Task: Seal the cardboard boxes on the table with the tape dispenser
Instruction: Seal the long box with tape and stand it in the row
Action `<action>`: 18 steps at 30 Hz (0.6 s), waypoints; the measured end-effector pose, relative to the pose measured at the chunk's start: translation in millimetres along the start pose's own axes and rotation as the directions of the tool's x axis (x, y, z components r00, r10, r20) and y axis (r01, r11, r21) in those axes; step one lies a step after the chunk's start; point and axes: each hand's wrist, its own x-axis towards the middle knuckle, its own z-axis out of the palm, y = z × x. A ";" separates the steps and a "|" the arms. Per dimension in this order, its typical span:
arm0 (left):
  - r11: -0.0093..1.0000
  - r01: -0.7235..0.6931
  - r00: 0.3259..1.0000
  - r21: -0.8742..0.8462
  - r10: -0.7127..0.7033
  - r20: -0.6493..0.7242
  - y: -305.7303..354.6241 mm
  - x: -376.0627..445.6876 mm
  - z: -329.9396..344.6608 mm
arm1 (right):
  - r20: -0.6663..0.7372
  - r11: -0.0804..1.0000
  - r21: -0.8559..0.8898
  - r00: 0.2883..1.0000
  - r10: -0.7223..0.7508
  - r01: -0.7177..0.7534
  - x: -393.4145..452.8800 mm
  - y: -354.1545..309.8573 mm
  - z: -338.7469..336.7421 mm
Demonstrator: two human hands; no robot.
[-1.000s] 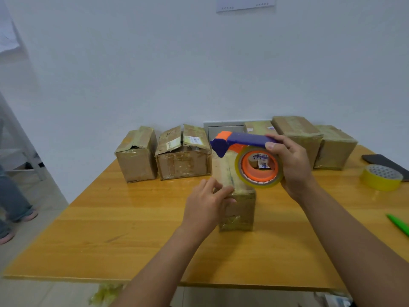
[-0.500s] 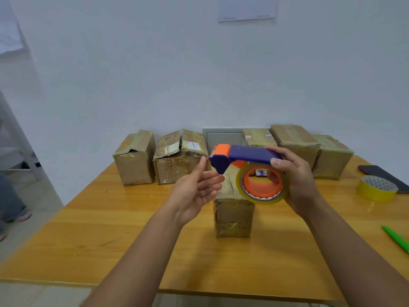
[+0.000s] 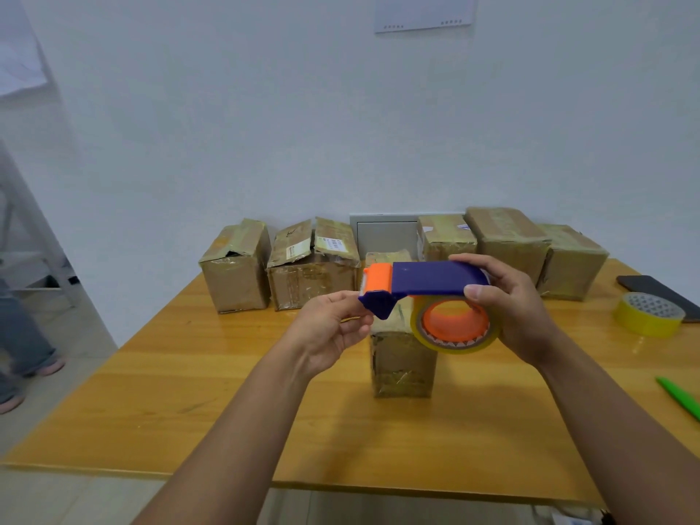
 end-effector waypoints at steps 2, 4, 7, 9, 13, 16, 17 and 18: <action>0.999 -0.005 1.000 0.045 0.005 -0.001 -1.1 -1.1 -1.1 | 0.027 0.999 -0.043 1.000 0.001 0.000 -1.5 0.5 -3.7; 0.997 -0.012 1.000 0.076 0.013 -0.004 -2.5 -2.2 -1.4 | 0.057 0.994 -0.112 0.998 0.003 0.003 -3.6 -1.7 -6.1; 0.988 -0.045 0.999 0.147 0.048 -0.015 -5.1 -1.6 -1.3 | 0.086 0.968 -0.248 0.996 0.003 0.019 -5.4 -6.4 -6.7; 0.975 -0.078 0.996 0.210 0.086 -0.032 -3.9 -1.0 -2.6 | 0.085 0.958 -0.286 0.996 -0.010 0.034 -5.1 -9.8 -9.0; 0.950 -0.120 0.980 0.288 0.160 -0.120 0.9 -0.7 -18.0 | -0.005 0.957 -0.287 0.999 -0.038 0.035 -11.6 -15.8 -34.5; 0.934 -0.112 0.976 0.339 0.168 -0.138 -4.9 -1.1 -24.4 | -0.040 0.954 -0.301 0.999 -0.013 0.001 -18.9 -13.4 -51.2; 0.932 -0.105 0.975 0.348 0.165 -0.148 -9.1 -0.8 -23.1 | -0.035 0.953 -0.303 0.999 -0.002 -0.009 -20.9 -11.0 -53.2; 0.931 -0.099 0.972 0.351 0.166 -0.164 -13.3 -0.3 -20.9 | -0.034 0.954 -0.298 0.999 0.009 -0.018 -22.4 -8.3 -54.3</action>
